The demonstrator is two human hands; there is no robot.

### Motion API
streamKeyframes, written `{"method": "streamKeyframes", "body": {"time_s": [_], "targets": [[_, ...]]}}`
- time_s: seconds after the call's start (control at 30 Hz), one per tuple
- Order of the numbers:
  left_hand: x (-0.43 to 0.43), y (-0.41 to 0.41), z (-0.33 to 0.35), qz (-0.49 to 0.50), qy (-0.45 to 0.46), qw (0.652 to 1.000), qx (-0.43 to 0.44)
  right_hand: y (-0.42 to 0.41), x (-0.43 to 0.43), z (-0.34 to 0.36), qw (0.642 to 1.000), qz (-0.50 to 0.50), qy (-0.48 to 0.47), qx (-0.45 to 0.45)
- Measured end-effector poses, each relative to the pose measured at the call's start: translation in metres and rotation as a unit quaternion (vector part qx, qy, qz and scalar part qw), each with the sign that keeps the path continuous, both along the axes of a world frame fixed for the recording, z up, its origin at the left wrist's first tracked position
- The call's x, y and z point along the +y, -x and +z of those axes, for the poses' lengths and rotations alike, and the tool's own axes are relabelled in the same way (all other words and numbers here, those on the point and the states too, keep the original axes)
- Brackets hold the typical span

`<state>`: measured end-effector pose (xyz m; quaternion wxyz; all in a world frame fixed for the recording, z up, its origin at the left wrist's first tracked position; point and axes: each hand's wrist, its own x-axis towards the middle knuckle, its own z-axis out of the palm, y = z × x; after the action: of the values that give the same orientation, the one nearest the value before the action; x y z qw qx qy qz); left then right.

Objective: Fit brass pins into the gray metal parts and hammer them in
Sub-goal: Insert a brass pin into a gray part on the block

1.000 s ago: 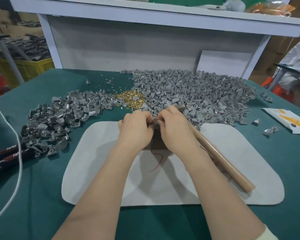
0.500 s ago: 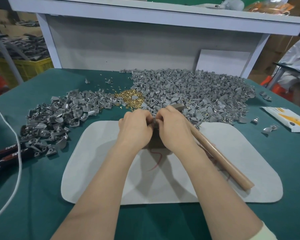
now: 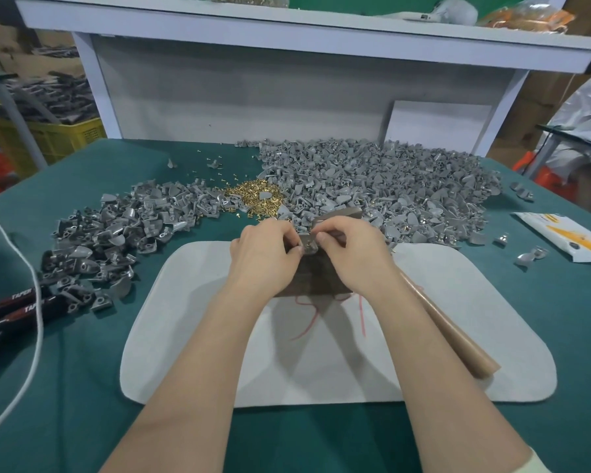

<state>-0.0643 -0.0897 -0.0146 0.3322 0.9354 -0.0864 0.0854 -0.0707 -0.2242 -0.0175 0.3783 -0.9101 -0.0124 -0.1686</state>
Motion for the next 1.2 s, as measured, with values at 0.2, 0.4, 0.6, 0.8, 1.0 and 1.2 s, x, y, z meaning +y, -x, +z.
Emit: {"method": "streamKeyframes", "body": {"time_s": [0.2, 0.4, 0.6, 0.8, 1.0, 1.2], "targets": [[0.001, -0.001, 0.0, -0.002, -0.002, 1.0, -0.001, 0.002, 0.009, -0.002, 0.998, 0.003, 0.058, -0.015], [0.0, -0.001, -0.001, -0.002, -0.007, 1.0, -0.002, 0.002, 0.01, -0.003, 0.996, -0.003, 0.079, -0.032], [0.0, 0.0, 0.0, -0.005, -0.001, 1.0, 0.002, 0.002, 0.011, -0.002, 0.99, -0.011, 0.133, -0.046], [-0.001, 0.0, 0.003, -0.015, 0.003, 1.0, 0.002, 0.003, 0.018, 0.006, 0.975, -0.009, 0.218, -0.039], [-0.002, 0.001, 0.002, -0.01, -0.001, 1.0, -0.002, 0.002, 0.016, 0.006, 0.97, 0.0, 0.239, -0.036], [-0.002, 0.003, 0.002, -0.002, 0.002, 1.0, -0.004, -0.001, 0.004, 0.002, 0.999, -0.003, 0.038, 0.006]]}}
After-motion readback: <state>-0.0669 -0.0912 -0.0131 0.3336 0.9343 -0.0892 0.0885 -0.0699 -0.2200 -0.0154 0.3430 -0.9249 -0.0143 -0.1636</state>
